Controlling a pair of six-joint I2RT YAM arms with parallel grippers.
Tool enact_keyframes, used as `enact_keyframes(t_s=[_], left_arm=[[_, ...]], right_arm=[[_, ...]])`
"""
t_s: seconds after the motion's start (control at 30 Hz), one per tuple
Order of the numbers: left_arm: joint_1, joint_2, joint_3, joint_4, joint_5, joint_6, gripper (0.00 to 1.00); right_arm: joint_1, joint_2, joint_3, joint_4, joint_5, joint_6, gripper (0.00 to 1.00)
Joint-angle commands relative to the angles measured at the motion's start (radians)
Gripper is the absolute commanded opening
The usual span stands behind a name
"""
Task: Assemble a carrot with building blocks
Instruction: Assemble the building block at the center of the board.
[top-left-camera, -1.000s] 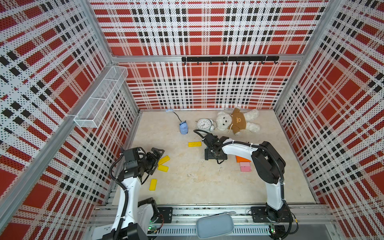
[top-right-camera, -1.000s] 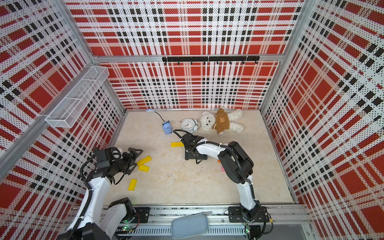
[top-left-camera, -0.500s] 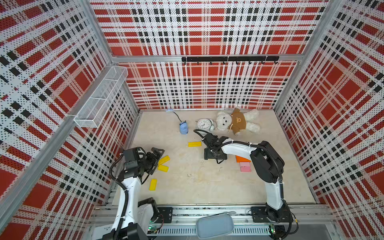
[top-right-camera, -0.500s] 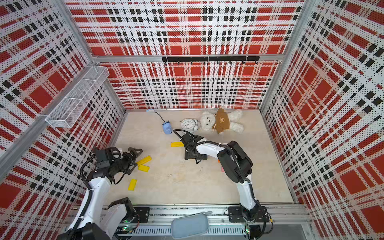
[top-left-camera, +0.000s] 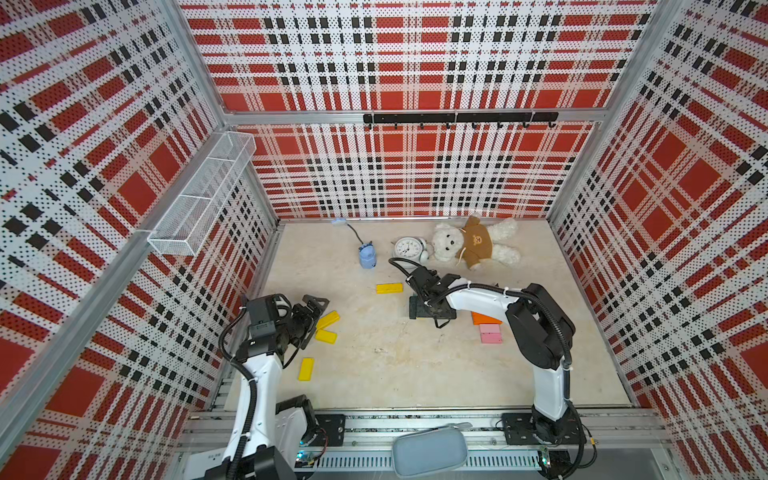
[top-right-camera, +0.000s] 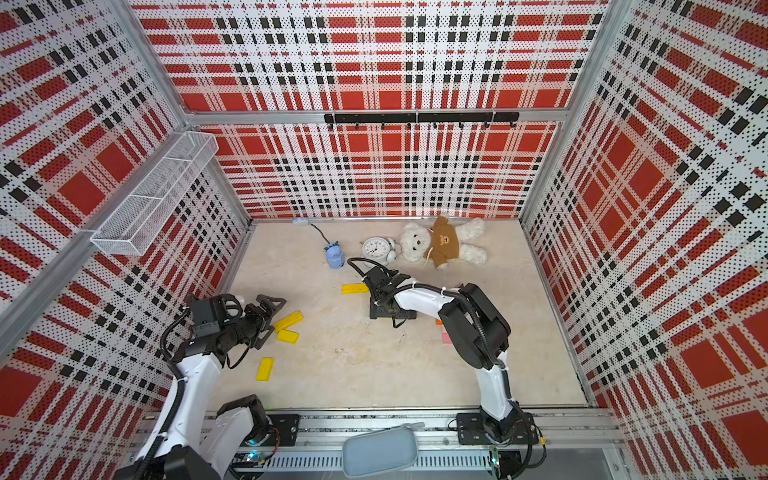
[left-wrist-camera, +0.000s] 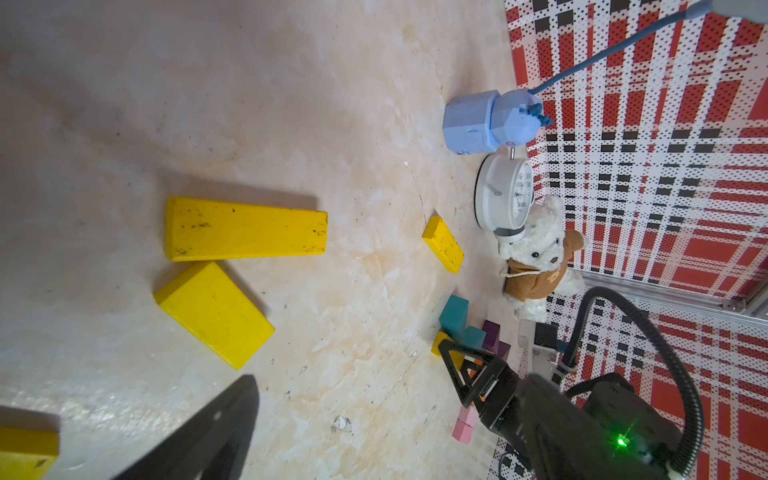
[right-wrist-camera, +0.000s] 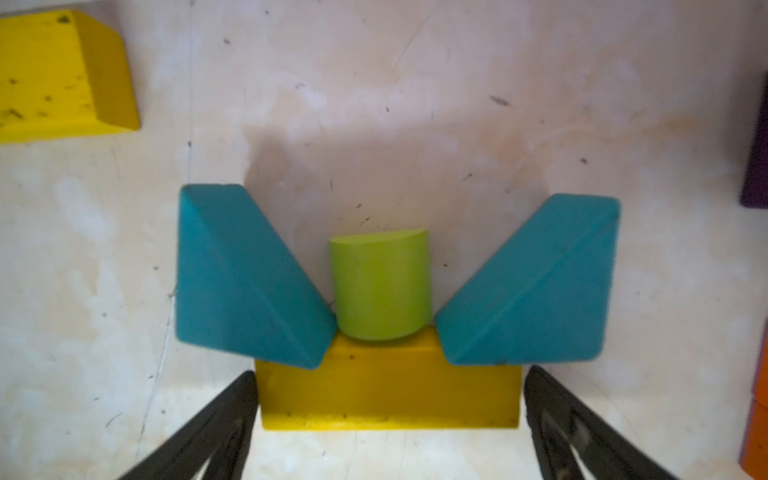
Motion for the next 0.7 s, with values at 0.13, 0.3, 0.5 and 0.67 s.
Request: enact_keyframes(t_s=[0.13, 0.3, 0.5, 0.67], left_arm=[[-0.017, 0.002, -0.004, 0.023, 0.03, 0.013, 1.0], [-0.033, -0.003, -0.007, 0.037, 0.042, 0.016, 0.99], [-0.037, -0.002, -0.015, 0.057, 0.059, 0.016, 0.99], [-0.045, -0.015, -0.022, 0.084, 0.091, 0.012, 1.0]], right_arm=[[0.0, -0.087, -0.021, 0.003, -0.001, -0.03, 1.0], [0.045, -0.214, -0.043, 0.005, 0.039, -0.072, 1.0], [0.104, -0.148, 0.113, 0.015, 0.041, -0.155, 1.0], [0.111, 0.027, 0.309, 0.002, 0.044, -0.192, 1.0]])
